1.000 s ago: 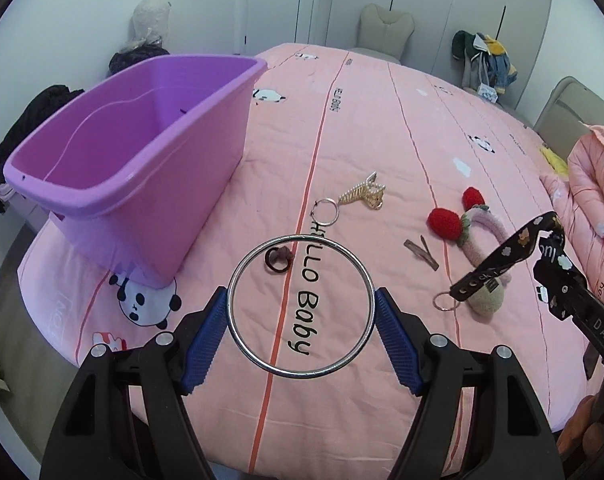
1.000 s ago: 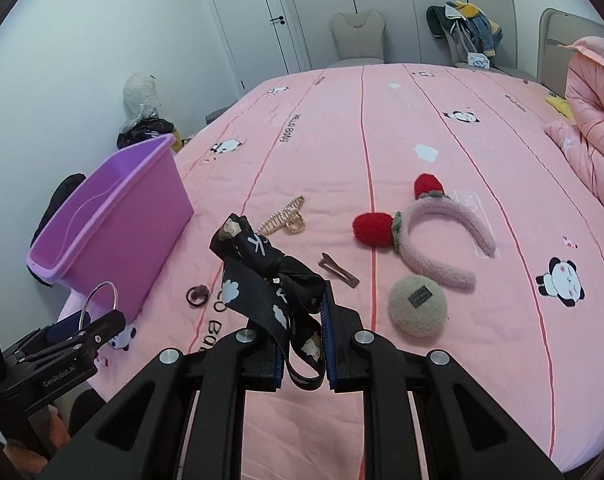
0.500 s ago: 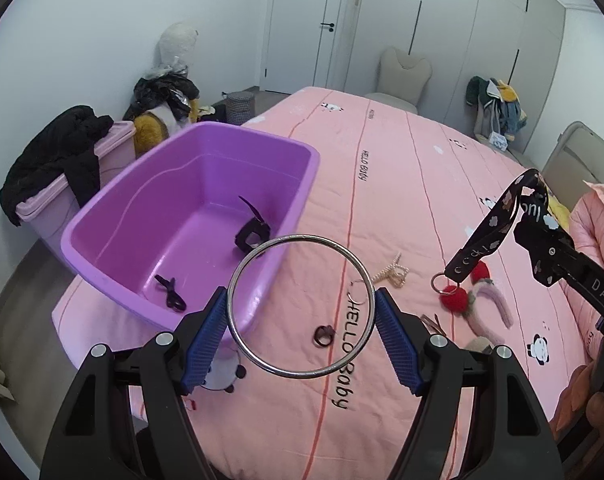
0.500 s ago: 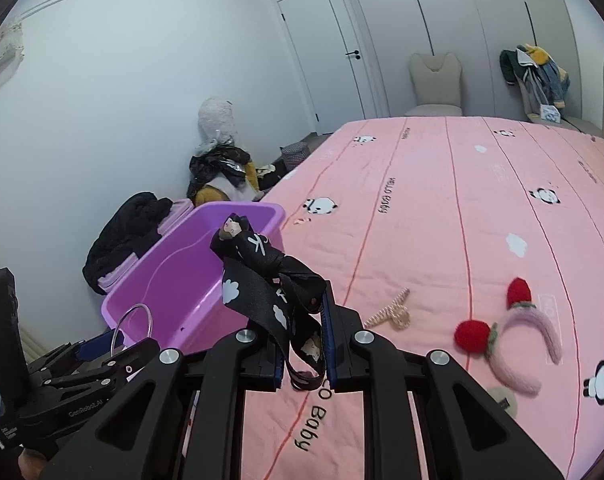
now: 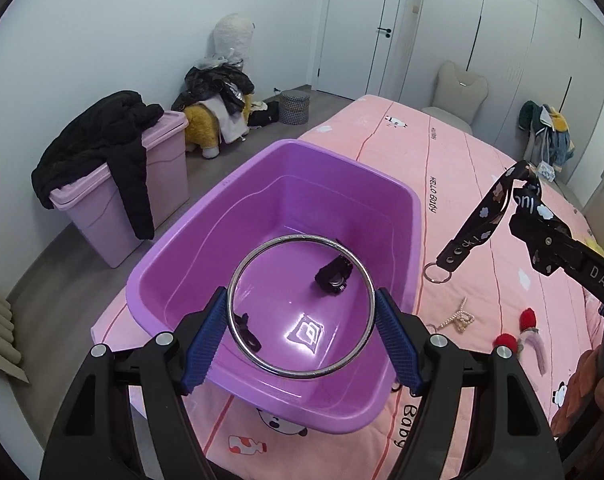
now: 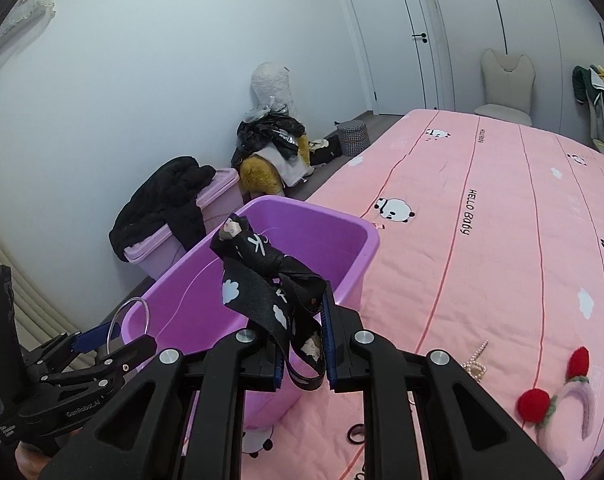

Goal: Organize jewelry
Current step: 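Carry the hoop ring and lanyard over the purple tub with both tools, then open the left tool to drop the hoop while the right tool drops the lanyard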

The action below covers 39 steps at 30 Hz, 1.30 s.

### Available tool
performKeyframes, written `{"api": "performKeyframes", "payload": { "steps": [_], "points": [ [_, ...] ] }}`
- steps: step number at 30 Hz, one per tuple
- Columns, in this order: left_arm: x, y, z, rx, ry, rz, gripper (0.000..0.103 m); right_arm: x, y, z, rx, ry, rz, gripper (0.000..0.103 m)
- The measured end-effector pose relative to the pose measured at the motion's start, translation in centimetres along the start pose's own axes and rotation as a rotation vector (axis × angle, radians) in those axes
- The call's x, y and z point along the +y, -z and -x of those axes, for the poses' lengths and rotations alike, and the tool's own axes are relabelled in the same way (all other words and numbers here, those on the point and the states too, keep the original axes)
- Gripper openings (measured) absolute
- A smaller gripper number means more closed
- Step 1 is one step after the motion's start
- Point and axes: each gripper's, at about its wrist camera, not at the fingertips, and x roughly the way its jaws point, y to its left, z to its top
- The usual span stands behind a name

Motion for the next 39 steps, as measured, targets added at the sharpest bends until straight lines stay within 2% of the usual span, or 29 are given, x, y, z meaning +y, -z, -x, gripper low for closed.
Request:
{"api": "performKeyframes", "payload": {
  "steps": [5,10,18,26,29,31,33,34,35,39],
  "points": [
    [1.0,-1.1,-2.1,0.016,-0.017,0.017,0.070,1.4,-1.8,-4.1,0.052,-0.023,0.036,0.015],
    [2.3,-1.4,-4.8,0.058,-0.019,0.050,0.070,2.3,-2.6,-9.1,0.161,-0.026,0.078,0.015],
    [3.7,-1.2,-9.4,0.179,-0.042,0.075,0.070,2.9,-1.7,-17.4,0.384,0.037,0.142,0.015],
    [4.1,-0.7,-11.3,0.214,-0.044,0.088,0.070,3.3,-0.9,-21.2,0.484,0.108,0.187,0.015],
    [4.3,-0.6,-11.7,0.226,-0.054,0.097,0.071,3.0,-0.9,-21.9,0.495,0.126,0.189,0.021],
    [4.3,-0.6,-12.0,0.238,-0.058,0.098,0.071,3.1,-0.8,-22.0,0.499,0.144,0.202,0.028],
    [4.4,-0.6,-12.2,0.247,-0.077,0.095,0.072,3.3,-0.9,-21.8,0.486,0.163,0.223,0.052],
    [4.3,-0.6,-12.2,0.245,-0.086,0.092,0.078,3.4,-1.0,-21.6,0.479,0.167,0.229,0.056],
    [4.4,-0.6,-12.1,0.240,-0.093,0.093,0.087,3.3,-1.1,-21.7,0.477,0.171,0.232,0.060],
    [4.8,-0.5,-11.7,0.234,-0.097,0.112,0.089,3.1,-1.2,-21.6,0.480,0.176,0.225,0.063]
  ]
}}
